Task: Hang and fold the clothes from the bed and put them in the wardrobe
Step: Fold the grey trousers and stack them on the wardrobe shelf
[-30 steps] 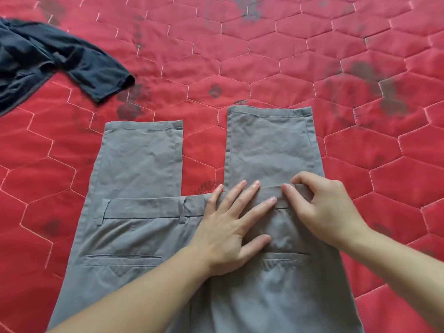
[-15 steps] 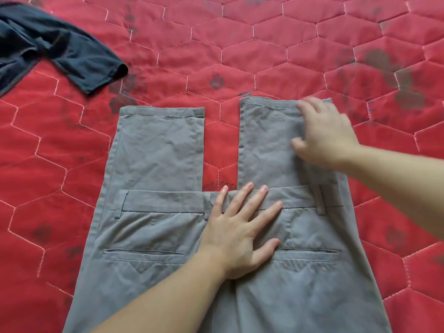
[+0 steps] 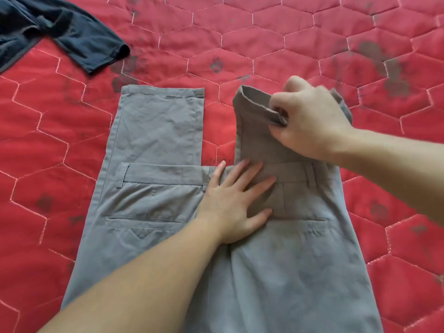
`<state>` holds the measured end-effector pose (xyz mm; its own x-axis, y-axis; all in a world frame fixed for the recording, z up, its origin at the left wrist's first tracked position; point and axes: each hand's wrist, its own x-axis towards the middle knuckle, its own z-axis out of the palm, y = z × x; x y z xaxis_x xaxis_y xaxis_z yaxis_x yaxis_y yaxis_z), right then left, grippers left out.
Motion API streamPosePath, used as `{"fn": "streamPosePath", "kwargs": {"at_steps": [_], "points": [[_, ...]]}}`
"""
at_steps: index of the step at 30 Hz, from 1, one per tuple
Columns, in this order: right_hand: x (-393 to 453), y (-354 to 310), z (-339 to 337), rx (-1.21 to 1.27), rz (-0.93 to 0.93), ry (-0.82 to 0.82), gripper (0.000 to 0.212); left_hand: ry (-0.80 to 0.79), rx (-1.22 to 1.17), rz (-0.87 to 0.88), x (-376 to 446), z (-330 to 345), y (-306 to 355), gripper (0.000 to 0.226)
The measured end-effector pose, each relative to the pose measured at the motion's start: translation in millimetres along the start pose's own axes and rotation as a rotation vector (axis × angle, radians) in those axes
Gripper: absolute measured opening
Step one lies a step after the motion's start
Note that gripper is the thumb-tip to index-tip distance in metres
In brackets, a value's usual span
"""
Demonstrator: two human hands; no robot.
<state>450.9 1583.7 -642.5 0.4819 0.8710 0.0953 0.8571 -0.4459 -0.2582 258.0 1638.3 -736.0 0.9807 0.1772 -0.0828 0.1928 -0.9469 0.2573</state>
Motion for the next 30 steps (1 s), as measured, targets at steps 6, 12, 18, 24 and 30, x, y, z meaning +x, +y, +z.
{"fn": "streamPosePath", "kwargs": {"at_steps": [6,12,18,24,30], "points": [[-121,-40,-4,-0.05,-0.153,-0.128,0.019,-0.024,-0.049,-0.005,-46,-11,4,0.051],[-165,-70,11,-0.178,-0.301,-0.509,0.02,-0.036,-0.028,0.033,-100,-24,-12,0.048],[-163,-75,8,0.27,-0.068,-0.311,0.058,0.009,-0.007,0.016,-114,-39,-48,0.048],[-150,-72,35,0.336,0.398,-0.523,0.042,-0.034,0.025,-0.399,-130,-39,-111,0.063],[-93,-84,49,0.0,0.096,-0.658,0.027,0.031,-0.016,-0.388,-142,-23,-128,0.066]]}}
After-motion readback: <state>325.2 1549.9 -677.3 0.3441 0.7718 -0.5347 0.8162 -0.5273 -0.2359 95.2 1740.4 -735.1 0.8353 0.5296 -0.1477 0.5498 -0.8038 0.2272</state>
